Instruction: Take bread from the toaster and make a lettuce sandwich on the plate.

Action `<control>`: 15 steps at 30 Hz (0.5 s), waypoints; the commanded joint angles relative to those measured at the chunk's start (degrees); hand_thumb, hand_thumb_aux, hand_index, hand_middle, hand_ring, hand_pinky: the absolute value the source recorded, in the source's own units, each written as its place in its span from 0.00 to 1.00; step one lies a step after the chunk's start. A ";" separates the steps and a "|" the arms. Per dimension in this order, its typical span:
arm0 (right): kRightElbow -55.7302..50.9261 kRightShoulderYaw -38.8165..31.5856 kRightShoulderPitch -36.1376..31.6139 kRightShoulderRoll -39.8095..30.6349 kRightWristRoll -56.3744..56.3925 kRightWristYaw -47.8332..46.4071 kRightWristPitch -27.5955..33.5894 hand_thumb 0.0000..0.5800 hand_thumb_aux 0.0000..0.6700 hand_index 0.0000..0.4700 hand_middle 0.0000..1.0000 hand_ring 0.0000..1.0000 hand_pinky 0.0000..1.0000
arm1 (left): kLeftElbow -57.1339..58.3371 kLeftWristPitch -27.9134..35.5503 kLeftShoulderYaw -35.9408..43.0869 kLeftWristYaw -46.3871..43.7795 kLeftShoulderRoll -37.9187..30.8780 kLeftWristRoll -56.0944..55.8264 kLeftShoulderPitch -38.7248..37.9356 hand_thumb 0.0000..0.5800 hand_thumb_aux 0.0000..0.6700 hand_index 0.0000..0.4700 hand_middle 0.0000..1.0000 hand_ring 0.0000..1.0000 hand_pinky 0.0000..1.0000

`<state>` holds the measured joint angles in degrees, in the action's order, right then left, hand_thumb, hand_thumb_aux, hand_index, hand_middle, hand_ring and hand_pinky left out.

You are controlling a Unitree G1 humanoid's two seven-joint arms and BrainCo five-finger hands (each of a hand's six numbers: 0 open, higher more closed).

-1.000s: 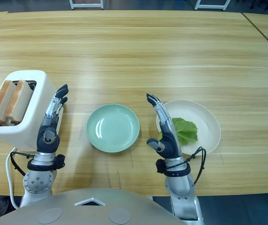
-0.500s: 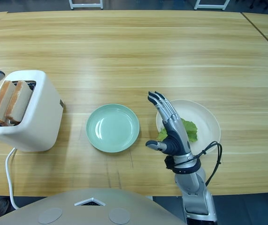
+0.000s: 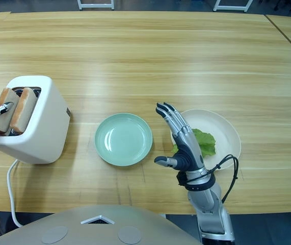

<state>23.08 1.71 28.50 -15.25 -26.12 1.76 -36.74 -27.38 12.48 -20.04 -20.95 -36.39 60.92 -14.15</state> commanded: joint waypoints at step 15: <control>-2.13 9.65 -3.27 -7.53 -4.86 0.19 0.22 0.00 0.00 0.00 0.00 0.00 0.00 | -8.70 1.40 -1.31 1.65 2.26 -6.66 3.23 1.00 1.00 1.00 0.47 0.47 0.47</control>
<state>22.90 7.37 27.40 -19.38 -28.08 1.47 -37.13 -34.23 13.64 -18.67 -20.59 -33.79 55.61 -13.23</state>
